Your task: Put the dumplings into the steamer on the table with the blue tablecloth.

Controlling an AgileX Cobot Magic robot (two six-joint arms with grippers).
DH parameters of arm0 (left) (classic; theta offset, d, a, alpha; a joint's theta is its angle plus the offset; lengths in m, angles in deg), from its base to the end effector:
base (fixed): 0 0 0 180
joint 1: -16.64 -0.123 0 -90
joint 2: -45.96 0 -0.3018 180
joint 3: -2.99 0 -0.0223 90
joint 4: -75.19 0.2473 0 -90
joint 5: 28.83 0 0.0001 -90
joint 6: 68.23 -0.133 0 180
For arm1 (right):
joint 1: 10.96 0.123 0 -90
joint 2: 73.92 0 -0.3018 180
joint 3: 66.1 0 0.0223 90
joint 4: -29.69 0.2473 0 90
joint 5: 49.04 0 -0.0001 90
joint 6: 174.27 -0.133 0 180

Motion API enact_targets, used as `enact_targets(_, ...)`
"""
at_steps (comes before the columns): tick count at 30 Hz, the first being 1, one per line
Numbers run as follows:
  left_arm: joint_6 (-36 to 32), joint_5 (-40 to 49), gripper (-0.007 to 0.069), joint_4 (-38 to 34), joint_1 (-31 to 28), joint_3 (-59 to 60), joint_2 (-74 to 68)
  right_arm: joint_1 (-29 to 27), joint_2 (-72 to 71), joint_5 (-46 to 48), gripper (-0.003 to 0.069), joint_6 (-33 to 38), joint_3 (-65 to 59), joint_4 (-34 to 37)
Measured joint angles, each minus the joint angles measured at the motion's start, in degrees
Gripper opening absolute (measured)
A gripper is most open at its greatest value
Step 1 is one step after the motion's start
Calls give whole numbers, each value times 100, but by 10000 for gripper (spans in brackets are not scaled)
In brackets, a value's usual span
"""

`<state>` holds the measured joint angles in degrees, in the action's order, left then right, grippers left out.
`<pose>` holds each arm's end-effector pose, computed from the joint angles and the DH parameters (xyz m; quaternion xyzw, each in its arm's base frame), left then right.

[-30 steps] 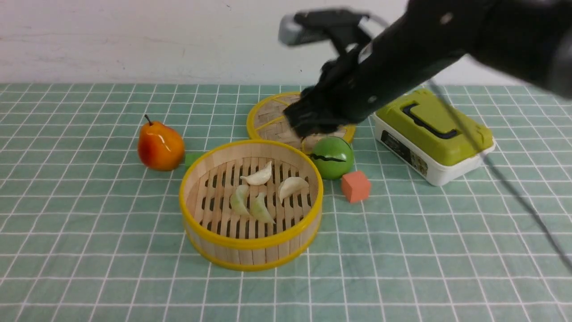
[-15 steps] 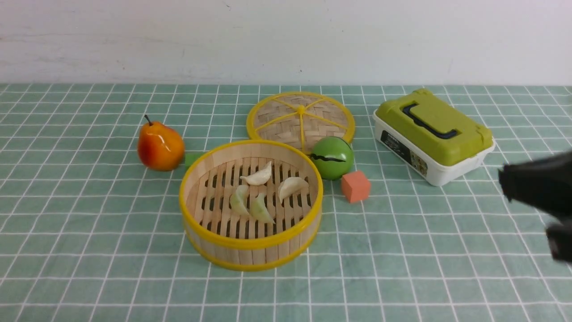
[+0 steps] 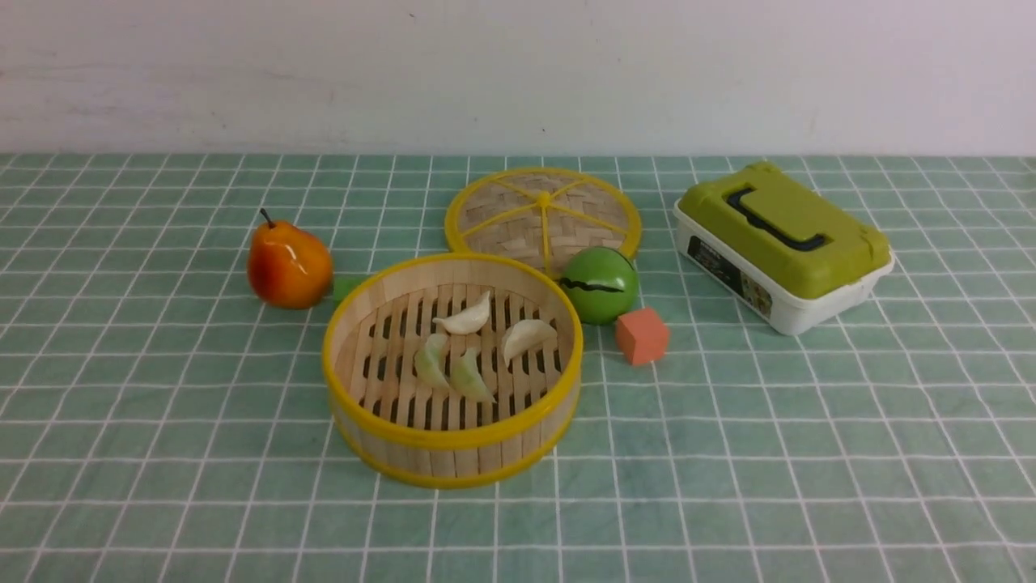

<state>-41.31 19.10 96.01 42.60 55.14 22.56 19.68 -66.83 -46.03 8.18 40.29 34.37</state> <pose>0.0749 0.0026 0.2590 0.0359 0.8666 -0.0502 0.4951 0.0627 0.0378 0.2367 -0.1653 0.6464 0.2121 0.7141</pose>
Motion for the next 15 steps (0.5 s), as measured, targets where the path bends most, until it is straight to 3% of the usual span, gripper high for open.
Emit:
enact_targets(11, 0, 18, 57, 36, 0, 0, 0, -12, 110, 173, -5, 0, -96, -281)
enact_targets(15, 0, 18, 59, 36, 0, 0, 0, -407, -26, 118, -5, -120, -462, -382)
